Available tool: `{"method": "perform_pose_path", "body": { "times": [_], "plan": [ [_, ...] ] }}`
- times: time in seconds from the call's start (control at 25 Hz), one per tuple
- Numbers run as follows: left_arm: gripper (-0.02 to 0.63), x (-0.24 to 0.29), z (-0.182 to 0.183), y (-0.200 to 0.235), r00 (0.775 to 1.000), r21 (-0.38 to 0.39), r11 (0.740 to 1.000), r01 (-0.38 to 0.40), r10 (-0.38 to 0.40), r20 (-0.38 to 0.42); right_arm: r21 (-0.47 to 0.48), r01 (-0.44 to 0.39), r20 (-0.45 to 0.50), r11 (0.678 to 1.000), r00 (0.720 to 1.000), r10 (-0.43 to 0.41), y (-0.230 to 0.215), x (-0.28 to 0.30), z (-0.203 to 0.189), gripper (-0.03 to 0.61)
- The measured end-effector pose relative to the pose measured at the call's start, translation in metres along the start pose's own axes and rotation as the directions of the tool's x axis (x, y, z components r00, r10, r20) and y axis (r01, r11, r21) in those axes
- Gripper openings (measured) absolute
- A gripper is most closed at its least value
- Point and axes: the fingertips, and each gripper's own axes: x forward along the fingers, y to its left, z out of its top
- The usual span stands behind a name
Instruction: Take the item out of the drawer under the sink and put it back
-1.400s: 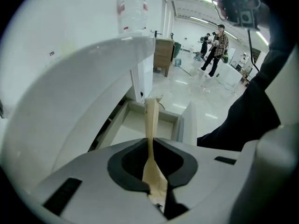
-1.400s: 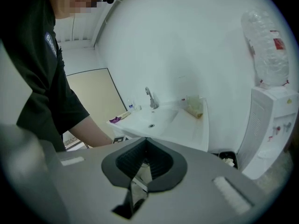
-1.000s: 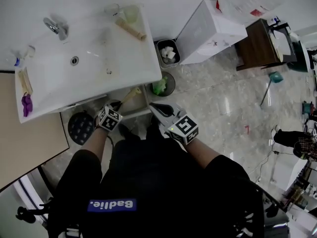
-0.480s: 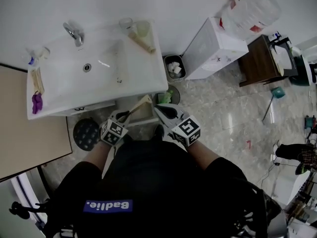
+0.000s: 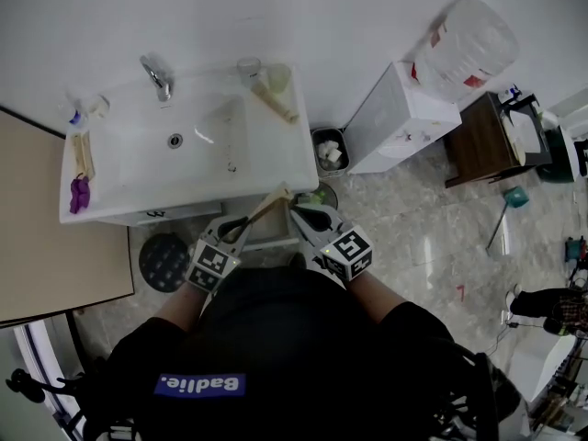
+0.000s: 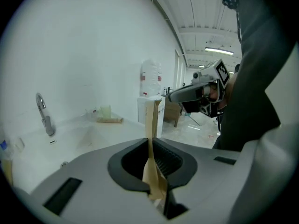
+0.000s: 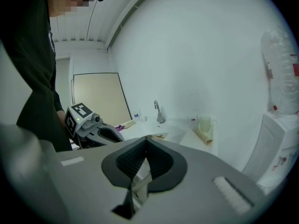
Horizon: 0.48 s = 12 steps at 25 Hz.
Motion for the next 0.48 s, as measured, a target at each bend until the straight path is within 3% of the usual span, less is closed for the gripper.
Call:
{"method": "perform_pose_path", "body": {
  "times": [0.48],
  "plan": [
    [0.035,-0.03,0.04,0.01,0.988,-0.119,0.992,-0.037,0.054,0.142,-0.027,-0.006,0.008,1.0,1.0,0.006,0.001,0.011,0.006,0.002]
  ]
}}
